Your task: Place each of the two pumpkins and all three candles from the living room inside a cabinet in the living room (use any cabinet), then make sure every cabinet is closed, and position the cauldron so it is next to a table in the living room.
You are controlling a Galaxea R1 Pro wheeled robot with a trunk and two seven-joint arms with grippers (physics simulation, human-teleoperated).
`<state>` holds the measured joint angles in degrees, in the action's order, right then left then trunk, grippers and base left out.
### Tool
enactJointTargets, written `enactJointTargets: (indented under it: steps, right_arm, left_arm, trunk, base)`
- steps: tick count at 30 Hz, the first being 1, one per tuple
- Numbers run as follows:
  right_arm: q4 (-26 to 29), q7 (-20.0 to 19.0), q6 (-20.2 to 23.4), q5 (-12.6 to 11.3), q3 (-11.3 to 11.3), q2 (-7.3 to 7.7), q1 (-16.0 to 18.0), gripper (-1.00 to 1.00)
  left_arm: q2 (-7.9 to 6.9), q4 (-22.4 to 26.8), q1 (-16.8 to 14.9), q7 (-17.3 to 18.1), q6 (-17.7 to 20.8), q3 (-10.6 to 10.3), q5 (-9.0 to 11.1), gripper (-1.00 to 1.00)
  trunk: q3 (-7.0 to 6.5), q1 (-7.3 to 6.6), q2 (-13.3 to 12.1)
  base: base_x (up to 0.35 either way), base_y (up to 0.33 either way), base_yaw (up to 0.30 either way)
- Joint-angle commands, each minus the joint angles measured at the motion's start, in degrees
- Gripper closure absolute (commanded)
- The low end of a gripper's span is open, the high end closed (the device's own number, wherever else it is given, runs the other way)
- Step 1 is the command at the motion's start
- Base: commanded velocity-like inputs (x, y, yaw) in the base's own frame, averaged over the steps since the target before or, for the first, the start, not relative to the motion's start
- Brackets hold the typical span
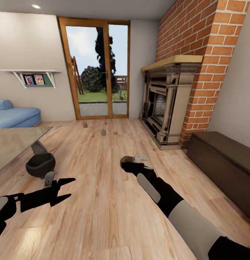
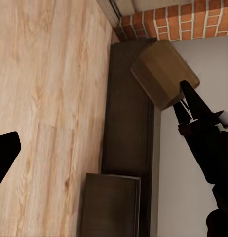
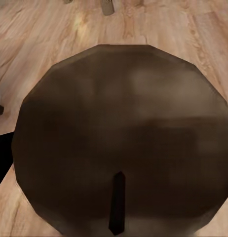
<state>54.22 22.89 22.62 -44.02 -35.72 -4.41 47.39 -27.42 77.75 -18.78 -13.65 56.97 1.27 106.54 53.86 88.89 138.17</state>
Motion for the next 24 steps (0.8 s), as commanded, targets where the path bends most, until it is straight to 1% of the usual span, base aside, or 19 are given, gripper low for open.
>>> enactJointTargets:
  steps: [1, 24]
  right_arm:
    - [0.09, 0.51, 0.05, -0.36, -0.13, 0.02, 0.07, 1.0]
    - [0.09, 0.54, 0.05, -0.36, -0.15, 0.03, 0.07, 1.0]
  left_arm:
    - [-0.01, 0.03, -0.03, -0.59, 0.16, 0.05, 0.6, -1.0]
    - [-0.06, -0.01, -0.03, -0.59, 0.16, 0.05, 0.6, -1.0]
  trunk:
    - [0.06, 0.02, 0.03]
    - [0.06, 0.02, 0.03]
  base:
    - [0.323, 0.0, 0.0]
    - [0.326, 0.0, 0.0]
